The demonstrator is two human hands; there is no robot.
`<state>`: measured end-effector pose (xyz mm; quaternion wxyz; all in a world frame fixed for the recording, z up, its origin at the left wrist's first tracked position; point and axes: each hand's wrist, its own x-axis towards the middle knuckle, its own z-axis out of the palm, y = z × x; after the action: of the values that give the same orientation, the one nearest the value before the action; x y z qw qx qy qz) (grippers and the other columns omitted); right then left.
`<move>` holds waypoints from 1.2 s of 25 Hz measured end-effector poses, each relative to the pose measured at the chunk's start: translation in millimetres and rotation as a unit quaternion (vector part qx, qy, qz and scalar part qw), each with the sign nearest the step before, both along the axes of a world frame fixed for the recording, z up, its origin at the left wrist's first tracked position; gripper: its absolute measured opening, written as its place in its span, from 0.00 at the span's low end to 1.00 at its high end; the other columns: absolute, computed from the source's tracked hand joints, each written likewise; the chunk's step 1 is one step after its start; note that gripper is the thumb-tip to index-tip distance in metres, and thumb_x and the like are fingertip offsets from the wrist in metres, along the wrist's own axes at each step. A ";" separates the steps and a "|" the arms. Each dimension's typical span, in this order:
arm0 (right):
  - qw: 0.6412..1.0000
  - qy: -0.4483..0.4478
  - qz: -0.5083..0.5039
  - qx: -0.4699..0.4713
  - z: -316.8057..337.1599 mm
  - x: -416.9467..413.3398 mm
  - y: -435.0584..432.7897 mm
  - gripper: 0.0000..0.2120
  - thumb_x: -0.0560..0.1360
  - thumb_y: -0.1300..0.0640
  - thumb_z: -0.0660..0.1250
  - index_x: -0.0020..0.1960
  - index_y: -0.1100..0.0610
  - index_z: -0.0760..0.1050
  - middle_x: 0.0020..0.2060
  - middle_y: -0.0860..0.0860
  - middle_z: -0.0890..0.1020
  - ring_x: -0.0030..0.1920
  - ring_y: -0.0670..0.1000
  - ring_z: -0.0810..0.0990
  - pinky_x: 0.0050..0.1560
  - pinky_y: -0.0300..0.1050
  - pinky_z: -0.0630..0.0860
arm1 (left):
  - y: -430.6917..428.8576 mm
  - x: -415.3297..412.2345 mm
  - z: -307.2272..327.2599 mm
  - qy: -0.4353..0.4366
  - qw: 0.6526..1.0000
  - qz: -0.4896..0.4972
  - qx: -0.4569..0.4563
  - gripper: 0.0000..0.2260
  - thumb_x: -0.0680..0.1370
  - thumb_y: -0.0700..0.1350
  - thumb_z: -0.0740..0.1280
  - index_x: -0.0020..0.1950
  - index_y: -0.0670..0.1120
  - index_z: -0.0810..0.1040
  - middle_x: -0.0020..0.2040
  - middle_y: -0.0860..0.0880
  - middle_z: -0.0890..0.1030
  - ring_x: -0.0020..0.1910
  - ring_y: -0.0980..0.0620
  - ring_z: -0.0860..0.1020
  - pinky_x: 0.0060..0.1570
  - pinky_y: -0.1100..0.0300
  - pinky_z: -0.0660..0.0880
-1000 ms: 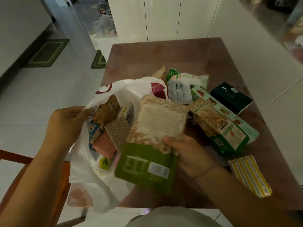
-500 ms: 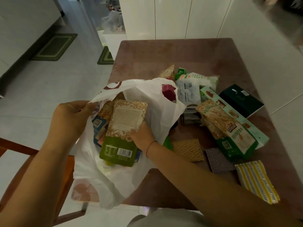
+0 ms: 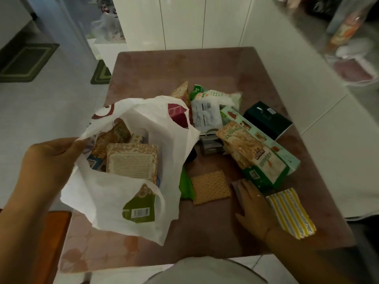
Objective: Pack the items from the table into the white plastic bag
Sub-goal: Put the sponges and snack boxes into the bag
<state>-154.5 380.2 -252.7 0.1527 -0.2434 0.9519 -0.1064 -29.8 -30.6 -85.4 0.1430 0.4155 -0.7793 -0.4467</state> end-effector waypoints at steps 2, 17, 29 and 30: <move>0.999 0.028 0.021 0.021 -16.1 3.8 11.7 0.44 0.64 0.51 0.73 0.74 0.61 0.58 0.72 0.61 0.64 0.71 0.60 0.66 0.69 0.52 0.62 | -5.3 -1.9 -5.8 -0.001 1.000 0.001 0.007 0.17 0.64 0.67 0.70 0.46 0.60 0.83 0.49 0.51 0.84 0.47 0.42 0.81 0.49 0.40 0.78; 0.943 0.254 -0.015 -0.214 -23.0 -0.5 -11.7 0.17 0.78 0.55 0.58 0.59 0.63 0.78 0.56 0.58 0.82 0.56 0.53 0.81 0.58 0.47 0.76 | -2.3 -2.7 -5.0 0.005 1.000 -0.015 -0.003 0.15 0.66 0.66 0.69 0.46 0.60 0.83 0.50 0.51 0.84 0.47 0.42 0.81 0.50 0.40 0.78; 0.966 0.199 0.164 -0.028 -43.5 -12.8 -66.3 0.48 0.56 0.34 0.72 0.70 0.55 0.63 0.67 0.53 0.73 0.68 0.54 0.62 0.68 0.56 0.58 | 14.6 -6.0 2.5 0.016 0.999 -0.006 -0.028 0.07 0.69 0.59 0.68 0.38 0.59 0.81 0.49 0.46 0.82 0.46 0.41 0.80 0.52 0.39 0.76; 0.962 0.207 0.172 -0.045 -41.8 -15.5 -66.8 0.45 0.58 0.37 0.73 0.68 0.56 0.64 0.66 0.54 0.75 0.67 0.54 0.64 0.68 0.54 0.62 | 16.6 -6.4 3.3 0.017 0.999 -0.006 -0.031 0.05 0.70 0.57 0.68 0.39 0.58 0.80 0.49 0.46 0.82 0.46 0.41 0.80 0.52 0.39 0.76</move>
<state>-170.0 313.4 -294.4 -0.0428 -0.4267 0.9007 -0.0690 -36.2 -14.0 -82.1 0.1662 0.3982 -0.7929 -0.4302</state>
